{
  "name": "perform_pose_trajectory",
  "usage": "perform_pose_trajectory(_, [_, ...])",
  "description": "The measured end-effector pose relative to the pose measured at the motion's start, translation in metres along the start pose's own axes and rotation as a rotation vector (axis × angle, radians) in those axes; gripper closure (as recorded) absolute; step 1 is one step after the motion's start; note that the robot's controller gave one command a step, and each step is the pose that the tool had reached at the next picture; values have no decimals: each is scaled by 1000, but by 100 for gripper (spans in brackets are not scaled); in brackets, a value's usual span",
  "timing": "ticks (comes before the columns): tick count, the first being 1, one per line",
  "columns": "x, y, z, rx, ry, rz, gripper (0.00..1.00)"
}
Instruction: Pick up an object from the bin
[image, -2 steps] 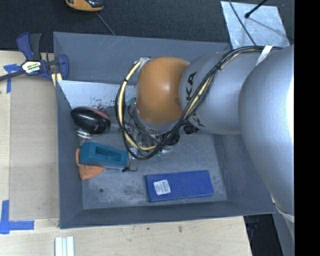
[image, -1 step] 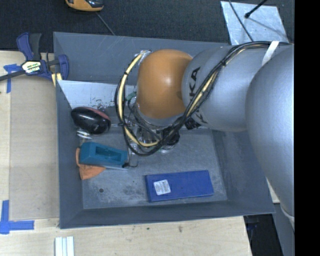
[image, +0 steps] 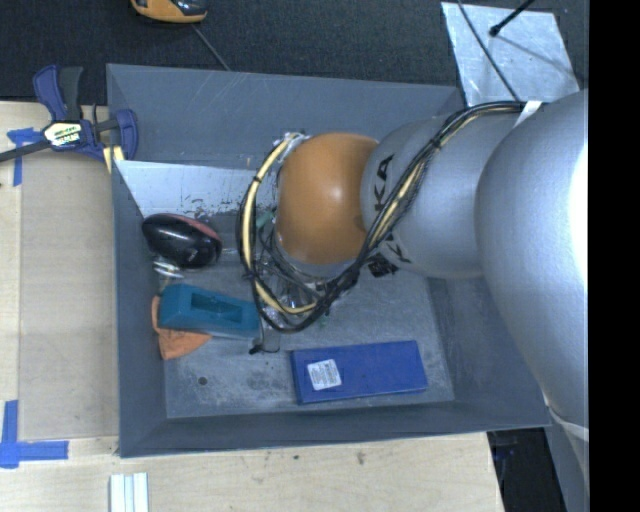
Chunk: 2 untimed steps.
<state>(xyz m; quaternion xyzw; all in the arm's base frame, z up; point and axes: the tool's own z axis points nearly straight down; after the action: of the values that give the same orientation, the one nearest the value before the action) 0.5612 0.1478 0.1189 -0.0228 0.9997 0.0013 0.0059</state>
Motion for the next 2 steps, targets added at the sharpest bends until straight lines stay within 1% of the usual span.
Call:
perform_pose_trajectory(1, [-14, 22, 22, 6, 17, 65, 0])
perform_pose_trajectory(2, [-34, 56, 14, 4, 16, 103, 0])
